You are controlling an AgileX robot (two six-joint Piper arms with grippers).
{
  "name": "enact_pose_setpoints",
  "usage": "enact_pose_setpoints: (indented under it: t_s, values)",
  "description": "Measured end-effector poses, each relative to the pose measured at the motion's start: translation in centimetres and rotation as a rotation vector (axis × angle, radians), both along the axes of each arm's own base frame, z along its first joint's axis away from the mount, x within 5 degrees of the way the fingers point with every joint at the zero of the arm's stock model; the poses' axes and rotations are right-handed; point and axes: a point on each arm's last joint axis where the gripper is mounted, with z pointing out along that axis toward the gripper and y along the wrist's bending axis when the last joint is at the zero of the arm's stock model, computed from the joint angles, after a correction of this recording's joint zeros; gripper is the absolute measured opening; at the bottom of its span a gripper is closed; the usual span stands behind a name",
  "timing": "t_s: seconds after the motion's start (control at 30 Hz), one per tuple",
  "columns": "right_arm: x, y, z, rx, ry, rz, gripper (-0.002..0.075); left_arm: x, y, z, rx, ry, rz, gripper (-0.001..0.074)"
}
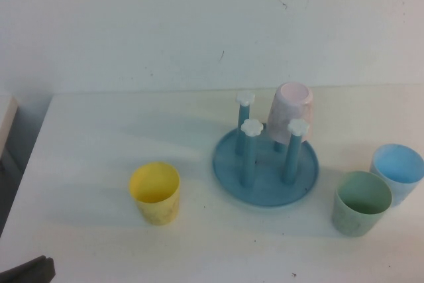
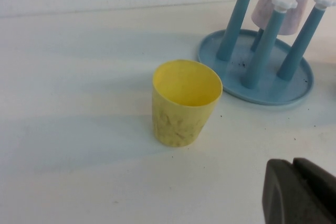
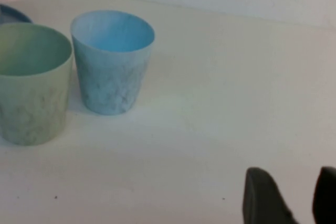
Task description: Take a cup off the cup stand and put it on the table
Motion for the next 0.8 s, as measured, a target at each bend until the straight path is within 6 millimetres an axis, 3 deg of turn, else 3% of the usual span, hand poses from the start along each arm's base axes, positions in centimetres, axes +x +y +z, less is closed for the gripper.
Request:
enact_pose_setpoints:
  t_s: [0.23, 0.8]
  values:
    - [0.0, 0.16, -0.03, 0.085, -0.002, 0.008, 0.0217, -0.01, 0.0, 0.0, 0.0, -0.001, 0.0, -0.0001]
    - [0.0, 0.16, -0.03, 0.084, -0.002, 0.018, 0.0217, -0.01, 0.0, 0.0, 0.013, -0.007, -0.006, -0.0001]
